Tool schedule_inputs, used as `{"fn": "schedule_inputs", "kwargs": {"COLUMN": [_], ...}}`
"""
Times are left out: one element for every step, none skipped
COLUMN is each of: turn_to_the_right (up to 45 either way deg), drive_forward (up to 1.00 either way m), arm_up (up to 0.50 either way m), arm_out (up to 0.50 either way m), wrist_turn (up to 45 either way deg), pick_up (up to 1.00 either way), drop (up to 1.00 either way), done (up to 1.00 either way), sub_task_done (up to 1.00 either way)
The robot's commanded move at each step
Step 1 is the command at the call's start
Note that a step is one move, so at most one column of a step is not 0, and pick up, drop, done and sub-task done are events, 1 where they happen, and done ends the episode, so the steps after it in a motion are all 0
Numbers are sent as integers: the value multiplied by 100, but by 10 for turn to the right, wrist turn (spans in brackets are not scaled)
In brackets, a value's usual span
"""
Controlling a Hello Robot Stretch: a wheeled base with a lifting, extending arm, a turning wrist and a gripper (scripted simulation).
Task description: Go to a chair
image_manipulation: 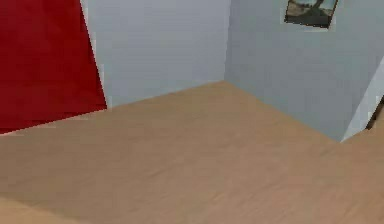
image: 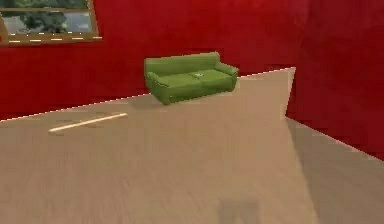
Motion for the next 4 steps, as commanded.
{"fn": "schedule_inputs", "kwargs": {"turn_to_the_right": [150, 0, 0, 30], "drive_forward": [0, 100, 100, 0], "arm_up": [0, 0, 0, 0], "arm_out": [0, 0, 0, 0], "wrist_turn": [0, 0, 0, 0], "pick_up": [0, 0, 0, 0], "drop": [0, 0, 0, 0], "done": [0, 0, 0, 0], "sub_task_done": [0, 0, 0, 0]}}
